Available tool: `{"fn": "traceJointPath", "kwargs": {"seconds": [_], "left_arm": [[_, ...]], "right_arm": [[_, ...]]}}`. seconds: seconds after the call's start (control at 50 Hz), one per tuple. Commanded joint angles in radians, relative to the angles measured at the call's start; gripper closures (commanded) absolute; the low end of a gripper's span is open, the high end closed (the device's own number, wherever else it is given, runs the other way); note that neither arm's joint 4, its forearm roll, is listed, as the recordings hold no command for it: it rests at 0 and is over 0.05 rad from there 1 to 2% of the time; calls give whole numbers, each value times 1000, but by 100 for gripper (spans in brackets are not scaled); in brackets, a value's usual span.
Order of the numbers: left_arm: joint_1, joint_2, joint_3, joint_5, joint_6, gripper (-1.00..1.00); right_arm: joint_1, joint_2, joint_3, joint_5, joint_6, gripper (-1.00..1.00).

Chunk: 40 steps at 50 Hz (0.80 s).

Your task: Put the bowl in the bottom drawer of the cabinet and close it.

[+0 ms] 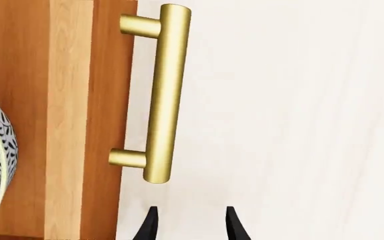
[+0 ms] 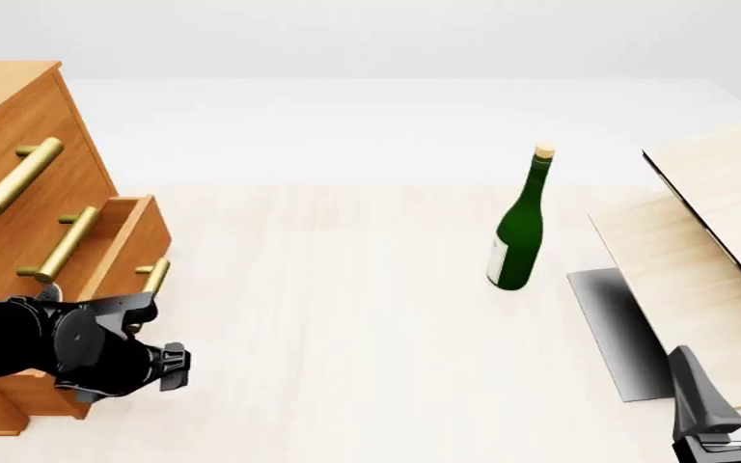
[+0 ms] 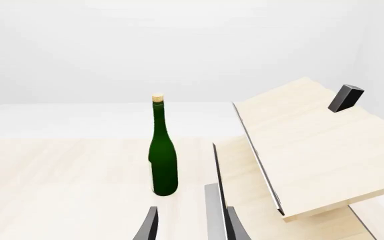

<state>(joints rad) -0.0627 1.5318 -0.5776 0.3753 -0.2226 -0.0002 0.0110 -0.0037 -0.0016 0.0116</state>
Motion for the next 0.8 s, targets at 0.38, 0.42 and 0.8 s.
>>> {"fn": "traceJointPath", "kwargs": {"seconds": [0.38,0.42,0.8], "left_arm": [[284,-7,62,-37,116,-100],[307,-10,69,-40,130,-100],[352,5,41,-29,40,-100]], "right_arm": [[0,0,0,0,0,-100],[0,0,0,0,0,-100],[0,0,0,0,0,-100]]}}
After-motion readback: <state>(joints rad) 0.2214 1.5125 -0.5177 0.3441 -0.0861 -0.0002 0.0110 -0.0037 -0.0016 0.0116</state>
